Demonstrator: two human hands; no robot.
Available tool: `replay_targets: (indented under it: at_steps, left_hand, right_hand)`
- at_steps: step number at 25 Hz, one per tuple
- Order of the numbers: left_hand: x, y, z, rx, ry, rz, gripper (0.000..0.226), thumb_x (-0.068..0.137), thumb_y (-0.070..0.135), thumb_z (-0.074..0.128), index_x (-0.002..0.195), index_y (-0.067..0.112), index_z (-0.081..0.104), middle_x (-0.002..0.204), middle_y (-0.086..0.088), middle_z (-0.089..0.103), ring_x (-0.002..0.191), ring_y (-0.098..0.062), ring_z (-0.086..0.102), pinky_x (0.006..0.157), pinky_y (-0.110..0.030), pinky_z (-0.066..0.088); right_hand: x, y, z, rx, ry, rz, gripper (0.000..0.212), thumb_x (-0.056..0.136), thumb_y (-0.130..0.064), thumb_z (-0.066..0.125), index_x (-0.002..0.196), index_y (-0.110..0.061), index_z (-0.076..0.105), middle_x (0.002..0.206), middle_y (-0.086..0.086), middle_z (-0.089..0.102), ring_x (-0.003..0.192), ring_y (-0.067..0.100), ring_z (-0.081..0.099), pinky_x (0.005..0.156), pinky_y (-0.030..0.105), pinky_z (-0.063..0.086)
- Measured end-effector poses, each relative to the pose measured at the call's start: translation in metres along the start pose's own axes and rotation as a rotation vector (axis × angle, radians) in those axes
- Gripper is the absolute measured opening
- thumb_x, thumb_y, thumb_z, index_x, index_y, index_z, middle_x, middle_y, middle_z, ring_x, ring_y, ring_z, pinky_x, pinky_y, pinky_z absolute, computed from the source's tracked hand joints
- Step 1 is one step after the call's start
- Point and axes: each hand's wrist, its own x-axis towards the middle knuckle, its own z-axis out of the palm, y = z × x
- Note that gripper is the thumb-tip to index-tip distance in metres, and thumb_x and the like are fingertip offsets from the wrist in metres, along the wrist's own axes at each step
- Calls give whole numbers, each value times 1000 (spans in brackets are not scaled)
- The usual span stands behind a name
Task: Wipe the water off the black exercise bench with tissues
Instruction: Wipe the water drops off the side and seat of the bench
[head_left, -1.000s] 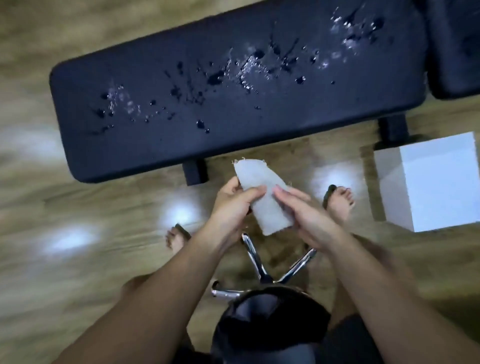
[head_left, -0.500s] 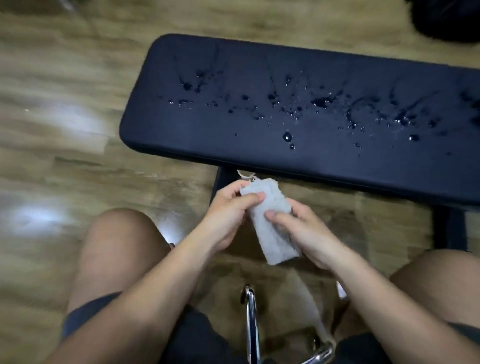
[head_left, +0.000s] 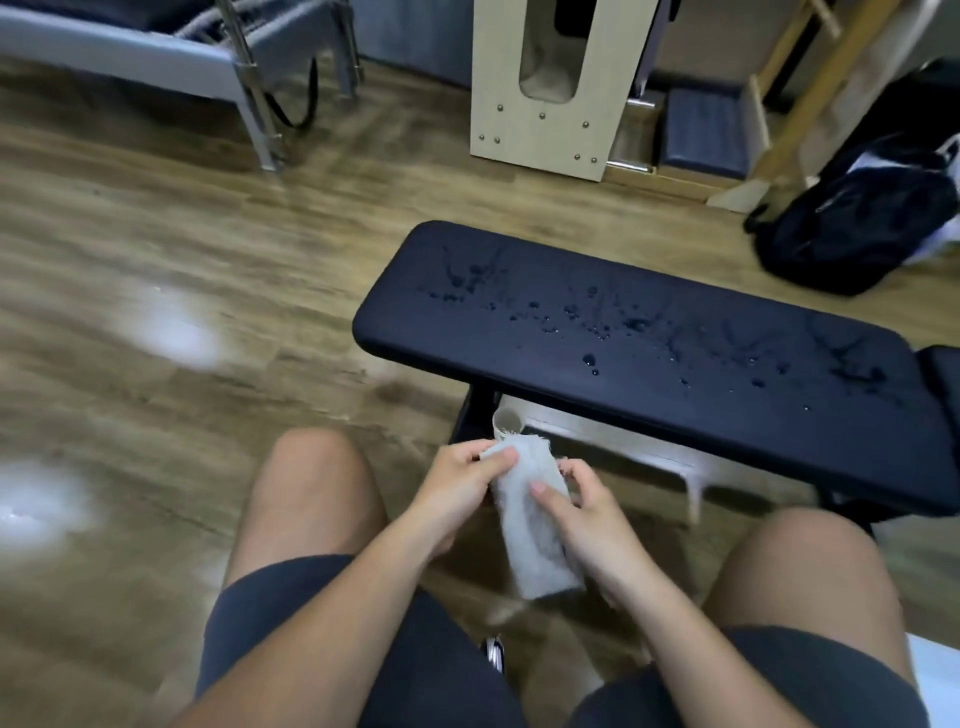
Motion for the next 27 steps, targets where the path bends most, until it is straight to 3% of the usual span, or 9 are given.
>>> replay_targets:
  at_steps: [3, 8, 12, 14, 16, 18, 20, 23, 27]
  left_hand:
    - [-16, -3, -2, 7, -23, 14, 17, 95, 18, 64, 101, 7, 76, 94, -8, 76, 85, -15, 69, 77, -26, 54]
    - [-28, -8, 10, -6, -82, -102, 25, 91, 14, 70, 110, -2, 71, 108, -21, 73, 97, -25, 68, 91, -41, 53]
    - [-38, -7, 23, -12, 96, -103, 7, 87, 5, 71, 94, 2, 71, 91, -16, 70, 85, -26, 66, 85, -47, 55]
    - [-42, -3, 26, -7, 180, -72, 6, 87, 3, 69, 84, 7, 68, 86, -13, 69, 80, -25, 66, 83, -51, 57]
    - [-46, -1, 27, -44, 205, -44, 9, 88, 1, 68, 84, 9, 68, 84, -12, 71, 77, -22, 68, 75, -43, 59]
    - [-44, 4, 20, -68, 221, -17, 8, 88, 2, 68, 89, 9, 70, 86, -10, 73, 78, -19, 69, 70, -35, 58]
    - [-34, 12, 4, -22, 224, 34, 7, 87, 4, 70, 92, 8, 72, 85, -5, 74, 78, -16, 69, 73, -35, 57]
    - [-10, 29, -28, 71, 210, 87, 5, 85, 5, 73, 85, 11, 73, 77, -1, 72, 73, -14, 65, 70, -35, 55]
    - [45, 47, -85, 111, 230, 125, 8, 85, 7, 75, 83, 14, 72, 69, 1, 66, 62, -8, 60, 62, -25, 51]
  right_hand:
    - [-15, 5, 13, 60, 27, -11, 14, 94, -27, 58, 107, -25, 62, 97, -3, 72, 87, 10, 69, 78, 31, 56]
    - [-26, 26, 6, 80, 87, -11, 17, 93, -11, 56, 103, -23, 62, 96, -2, 72, 92, 18, 69, 75, 30, 55]
    - [-28, 23, -1, -16, 57, -75, 30, 91, -19, 60, 111, -40, 52, 104, -21, 62, 97, 2, 63, 76, 19, 47]
    - [-30, 22, -1, -95, 36, -150, 48, 88, -25, 63, 124, -51, 43, 113, -33, 54, 105, -6, 56, 89, 20, 43]
    - [-29, 23, 2, -149, 25, -212, 52, 87, -29, 63, 128, -54, 43, 122, -32, 54, 116, -2, 53, 100, 30, 43]
    - [-24, 19, 8, -202, -3, -264, 50, 88, -27, 63, 124, -56, 45, 119, -32, 58, 115, 2, 56, 100, 37, 46]
    - [-13, 3, 15, -289, -14, -331, 45, 89, -26, 62, 116, -59, 47, 107, -41, 58, 109, 2, 59, 97, 35, 48]
    - [22, -24, 25, -397, -26, -410, 37, 90, -20, 62, 108, -51, 57, 94, -30, 66, 93, -1, 63, 85, 24, 50]
    - [100, -57, 52, -591, -46, -480, 25, 89, -19, 62, 106, -36, 66, 89, -6, 71, 80, 12, 62, 74, 27, 48]
